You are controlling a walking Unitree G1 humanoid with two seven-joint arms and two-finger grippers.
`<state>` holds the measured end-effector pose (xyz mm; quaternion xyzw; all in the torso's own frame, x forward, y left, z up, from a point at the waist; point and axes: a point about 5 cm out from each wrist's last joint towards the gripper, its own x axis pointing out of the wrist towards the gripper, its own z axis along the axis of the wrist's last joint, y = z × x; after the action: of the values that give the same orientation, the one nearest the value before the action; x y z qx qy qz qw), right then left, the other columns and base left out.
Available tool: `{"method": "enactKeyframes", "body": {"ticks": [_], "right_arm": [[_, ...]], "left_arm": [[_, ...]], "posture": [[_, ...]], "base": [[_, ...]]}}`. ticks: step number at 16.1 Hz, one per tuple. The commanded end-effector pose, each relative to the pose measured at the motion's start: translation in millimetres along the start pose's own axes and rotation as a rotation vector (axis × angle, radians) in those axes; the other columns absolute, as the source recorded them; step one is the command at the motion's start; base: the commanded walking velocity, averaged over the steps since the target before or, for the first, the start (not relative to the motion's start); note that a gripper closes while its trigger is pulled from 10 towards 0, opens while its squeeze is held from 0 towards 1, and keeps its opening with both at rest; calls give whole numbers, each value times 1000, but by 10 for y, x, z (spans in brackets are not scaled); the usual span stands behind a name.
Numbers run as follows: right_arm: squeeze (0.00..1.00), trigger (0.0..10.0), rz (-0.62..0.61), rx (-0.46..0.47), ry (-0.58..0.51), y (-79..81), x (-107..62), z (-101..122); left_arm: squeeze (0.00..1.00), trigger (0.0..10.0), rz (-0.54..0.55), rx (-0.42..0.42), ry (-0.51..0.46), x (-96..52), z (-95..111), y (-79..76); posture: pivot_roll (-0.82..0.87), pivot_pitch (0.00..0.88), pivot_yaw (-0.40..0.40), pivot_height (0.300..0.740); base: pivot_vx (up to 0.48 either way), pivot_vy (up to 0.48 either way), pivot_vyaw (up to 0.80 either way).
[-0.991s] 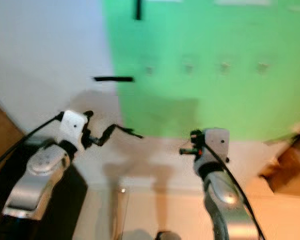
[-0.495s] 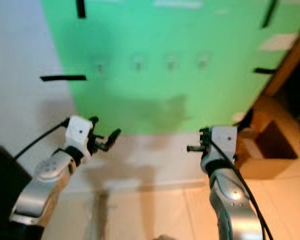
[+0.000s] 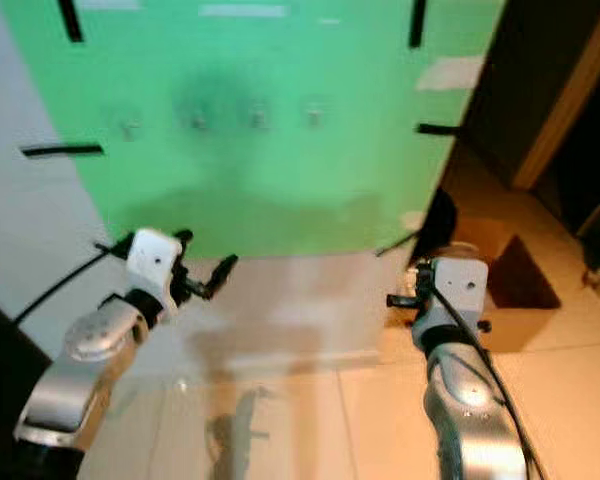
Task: Hang keys on a hook
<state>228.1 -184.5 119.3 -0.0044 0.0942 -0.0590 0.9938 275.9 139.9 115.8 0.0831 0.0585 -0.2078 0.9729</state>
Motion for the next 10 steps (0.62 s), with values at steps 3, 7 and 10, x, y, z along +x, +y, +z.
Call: {"method": "enactKeyframes", "body": {"ticks": [3, 7, 10], "right_arm": [[0, 10000, -3, 7, -20, 31, -3, 42], [0, 10000, 4, -2, -24, 46, 1, 43], [0, 10000, 28, -19, -25, 76, 15, 44]], "left_arm": [[0, 10000, 21, 21, 13, 31, 18, 65], [0, 10000, 19, 19, 3, 56, 43, 86], [0, 10000, 18, 15, -2, 56, 49, 97]], "posture": [[-89, 0, 48, 740], [-89, 0, 51, 740], [-86, 0, 52, 740]], "base": [[0, 0, 0], [0, 0, -592], [269, 0, -271]]}}
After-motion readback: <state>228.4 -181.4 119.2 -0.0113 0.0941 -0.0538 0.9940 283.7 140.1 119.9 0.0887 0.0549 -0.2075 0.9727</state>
